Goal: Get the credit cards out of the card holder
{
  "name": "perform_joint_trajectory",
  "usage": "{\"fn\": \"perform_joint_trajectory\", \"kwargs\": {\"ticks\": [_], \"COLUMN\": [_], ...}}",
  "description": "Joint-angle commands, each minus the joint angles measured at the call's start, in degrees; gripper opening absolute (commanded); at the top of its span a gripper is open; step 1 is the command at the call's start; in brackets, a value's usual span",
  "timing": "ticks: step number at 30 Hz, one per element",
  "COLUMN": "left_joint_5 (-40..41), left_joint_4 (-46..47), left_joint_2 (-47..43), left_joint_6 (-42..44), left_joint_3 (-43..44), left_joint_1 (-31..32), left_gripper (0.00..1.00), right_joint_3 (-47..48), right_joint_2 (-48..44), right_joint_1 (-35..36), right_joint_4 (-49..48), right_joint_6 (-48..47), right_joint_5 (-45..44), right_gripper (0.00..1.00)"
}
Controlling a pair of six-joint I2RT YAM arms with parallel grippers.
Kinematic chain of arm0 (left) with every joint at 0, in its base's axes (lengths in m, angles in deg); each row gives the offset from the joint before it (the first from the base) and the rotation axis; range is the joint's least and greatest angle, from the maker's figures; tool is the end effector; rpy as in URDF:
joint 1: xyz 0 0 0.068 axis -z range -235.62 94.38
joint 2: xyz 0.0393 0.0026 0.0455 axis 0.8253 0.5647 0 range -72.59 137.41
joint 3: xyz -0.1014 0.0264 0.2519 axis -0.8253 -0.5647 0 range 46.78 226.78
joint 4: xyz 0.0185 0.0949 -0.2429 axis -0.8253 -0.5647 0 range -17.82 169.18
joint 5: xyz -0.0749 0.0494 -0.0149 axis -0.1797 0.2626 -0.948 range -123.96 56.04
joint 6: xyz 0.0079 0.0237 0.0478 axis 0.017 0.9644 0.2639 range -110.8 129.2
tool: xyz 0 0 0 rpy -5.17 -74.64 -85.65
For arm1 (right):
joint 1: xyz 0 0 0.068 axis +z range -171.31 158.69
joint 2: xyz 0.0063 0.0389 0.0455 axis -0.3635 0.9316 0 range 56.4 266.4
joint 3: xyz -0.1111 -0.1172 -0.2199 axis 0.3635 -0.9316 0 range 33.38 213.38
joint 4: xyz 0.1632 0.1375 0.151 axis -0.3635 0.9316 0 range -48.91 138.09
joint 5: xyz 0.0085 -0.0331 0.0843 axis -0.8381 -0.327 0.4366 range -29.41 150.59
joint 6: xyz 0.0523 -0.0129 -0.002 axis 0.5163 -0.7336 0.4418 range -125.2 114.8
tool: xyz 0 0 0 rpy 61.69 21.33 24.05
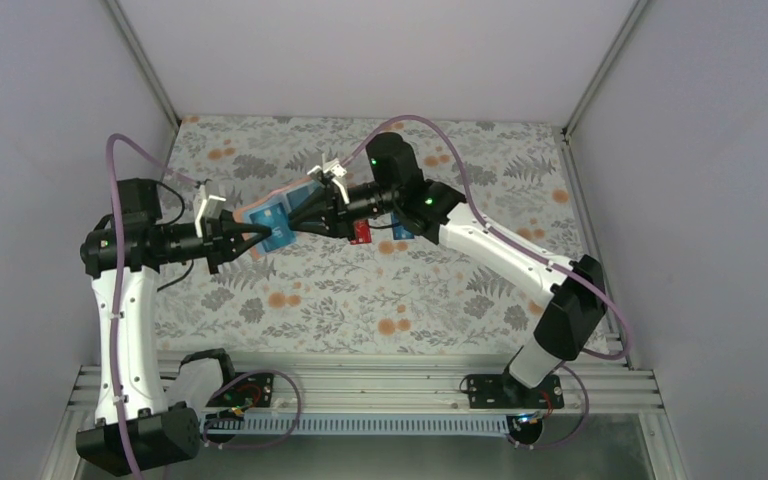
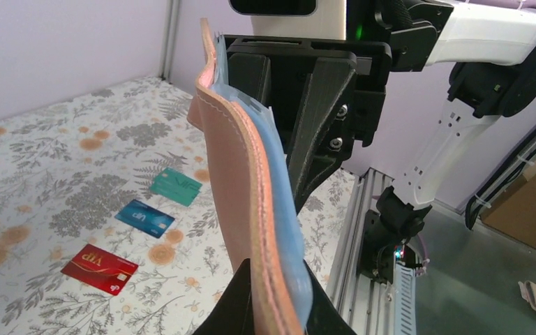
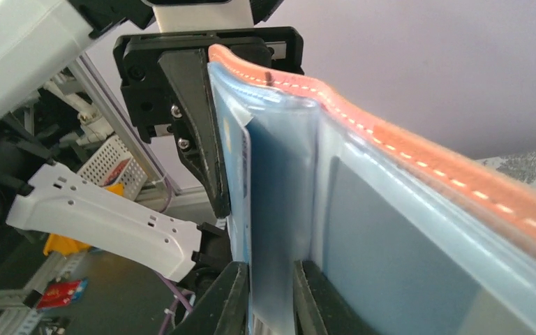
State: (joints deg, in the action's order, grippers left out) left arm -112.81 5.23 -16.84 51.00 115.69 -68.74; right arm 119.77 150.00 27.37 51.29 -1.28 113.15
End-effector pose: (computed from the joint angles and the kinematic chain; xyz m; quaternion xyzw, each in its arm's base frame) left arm 0.1402 -0.0031 0.3753 0.3402 0.6846 -0.4555 0.4562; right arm 0.2287 0.3029 0.3771 -0.5175 0.5684 0.5551 0.3177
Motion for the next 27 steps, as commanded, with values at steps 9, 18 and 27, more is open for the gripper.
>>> {"fn": "perform_joint_trajectory", "kwargs": {"ticks": [9, 18, 27], "left_joint_5": [-4.1, -4.8, -6.2], "left_joint_4": [4.3, 4.7, 3.9], "left_joint_2": [-1.2, -1.5, -1.0], "left_joint_6": [-2.5, -3.1, -1.7], "left_joint_3": [-1.4, -2.2, -2.7], "left_joint_1": [-0.3, -0.3, -0.4], "left_gripper": [0.02, 0.03, 0.23], "right_joint_3": [3.6, 1.4, -3.3], "right_joint_2": [2.6, -0.8, -6.1], "right_joint_1": [2.3, 3.2, -0.3], "right_joint_4": [0.3, -0.7, 1.4], "right_joint_6": [-1.5, -4.5, -5.0], "right_joint_5": [-2.0, -1.1, -2.2], "right_gripper": [0.13, 0.04, 0.04]}}
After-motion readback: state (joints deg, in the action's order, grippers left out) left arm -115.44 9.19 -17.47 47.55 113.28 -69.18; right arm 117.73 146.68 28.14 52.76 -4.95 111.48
